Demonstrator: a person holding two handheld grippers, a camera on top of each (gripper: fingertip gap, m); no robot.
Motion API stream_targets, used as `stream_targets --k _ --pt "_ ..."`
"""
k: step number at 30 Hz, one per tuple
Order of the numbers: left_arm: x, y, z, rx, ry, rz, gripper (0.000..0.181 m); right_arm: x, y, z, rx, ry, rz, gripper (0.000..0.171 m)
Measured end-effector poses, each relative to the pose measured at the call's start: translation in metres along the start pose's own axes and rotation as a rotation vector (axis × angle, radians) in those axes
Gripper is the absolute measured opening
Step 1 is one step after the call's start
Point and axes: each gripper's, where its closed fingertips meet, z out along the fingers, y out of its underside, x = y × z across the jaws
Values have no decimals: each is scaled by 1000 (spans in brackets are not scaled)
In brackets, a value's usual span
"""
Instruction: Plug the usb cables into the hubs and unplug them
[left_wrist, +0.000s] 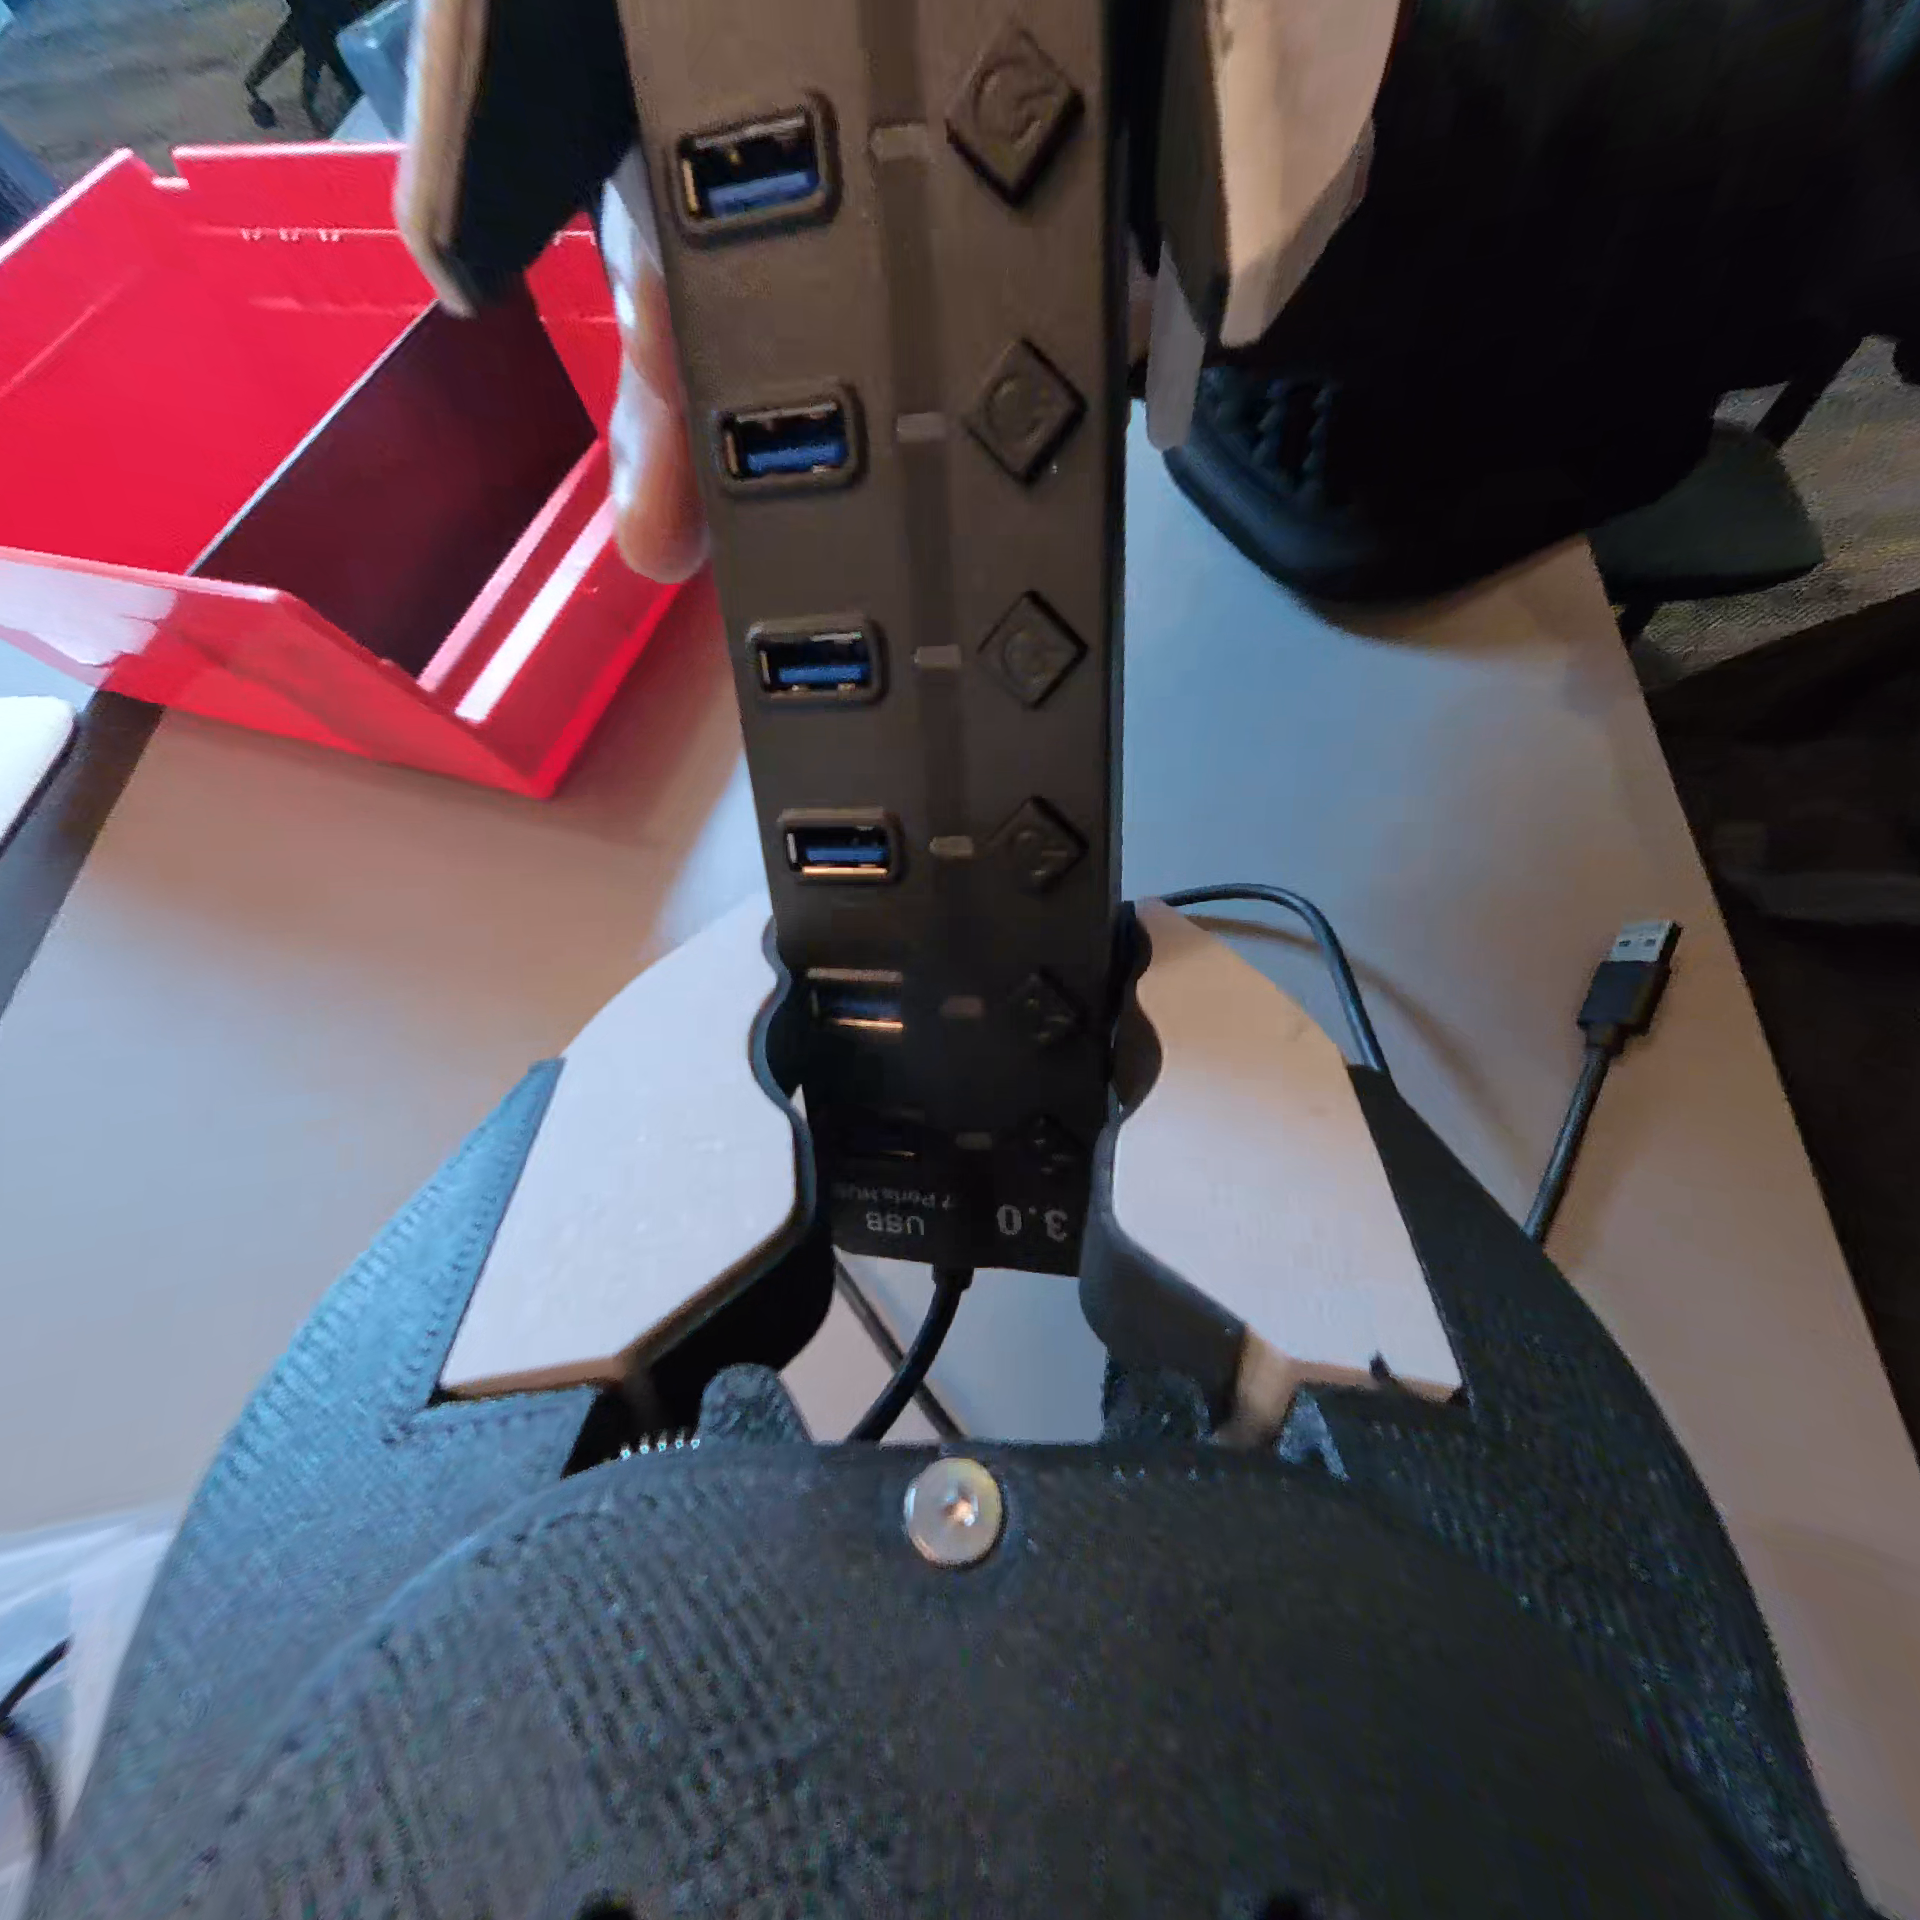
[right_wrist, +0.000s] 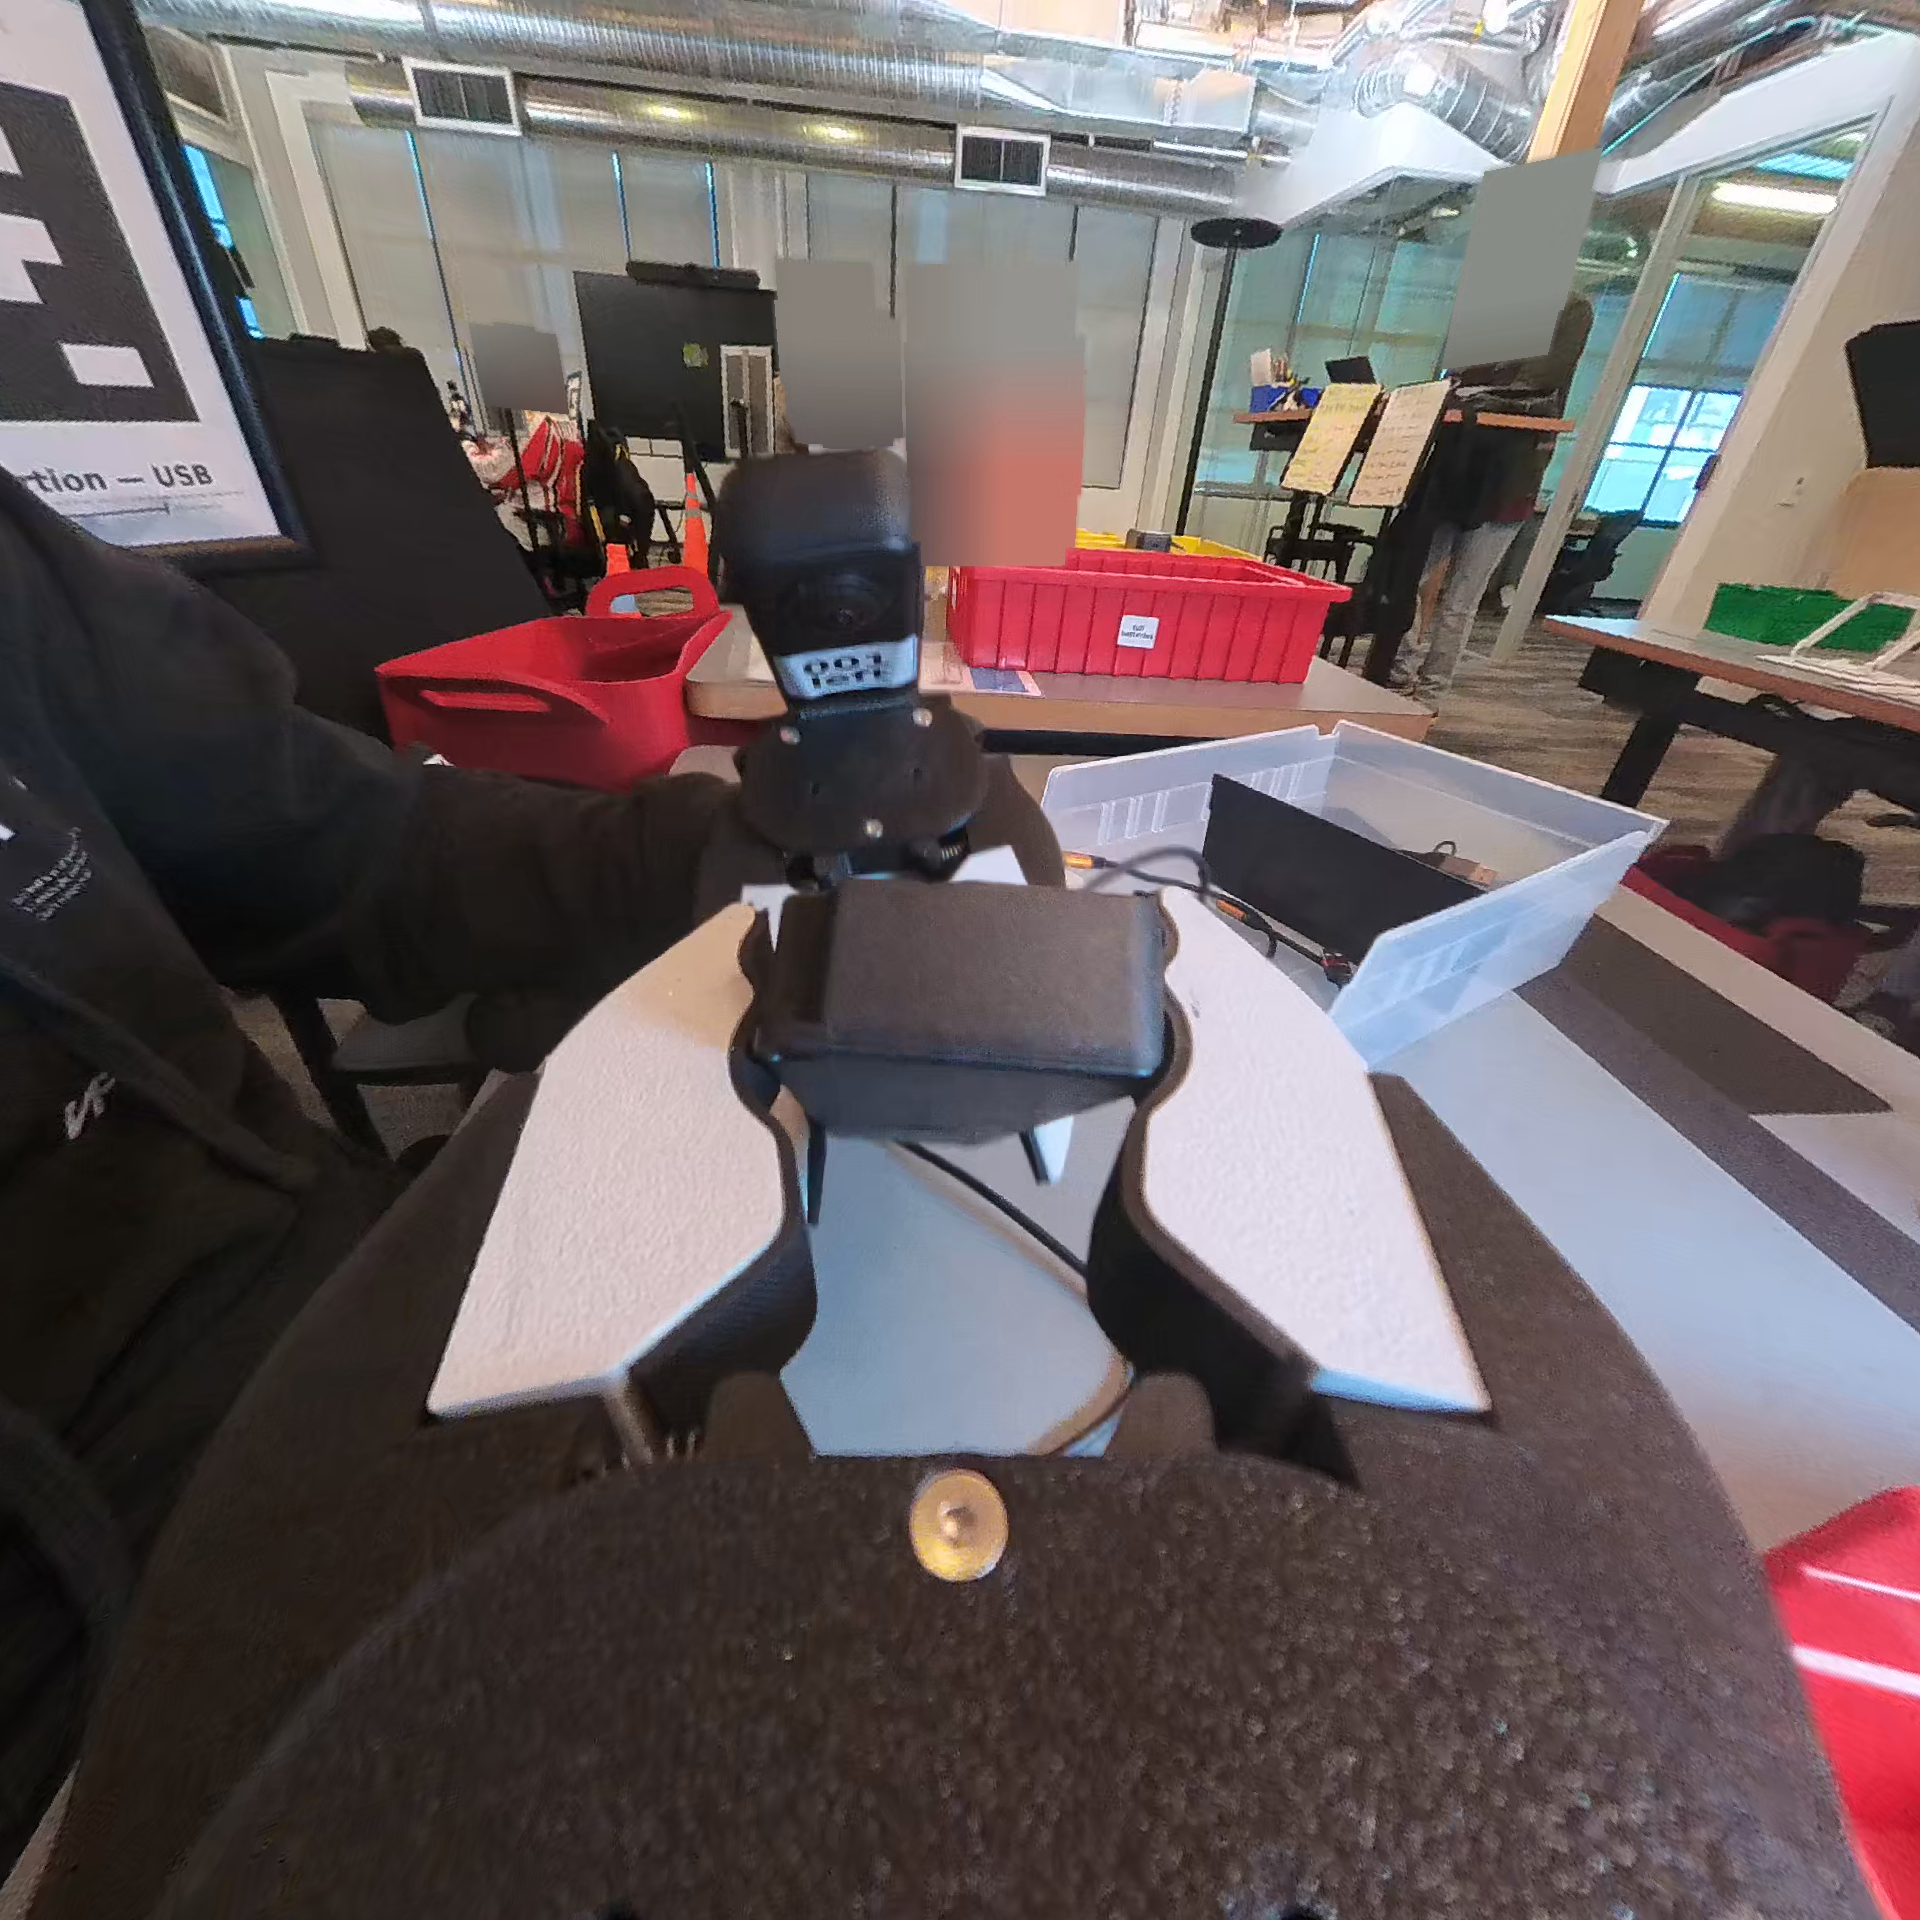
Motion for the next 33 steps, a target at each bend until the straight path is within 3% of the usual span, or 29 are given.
stream_targets --k 7,16,22,33 --pt "1 18 1 -129 -21 11 58 -2 44 19 -198 -6 17 78" --pt "4 40 5 -256 -20 23 58 -10 68 33 -251 -14 -3 79" --pt "-1 35 0 -223 -53 47 58 -12 63 33 -207 -24 12 65" --pt "-8 18 -7 -77 -96 35 59 -6 50 27 -128 -22 53 64"
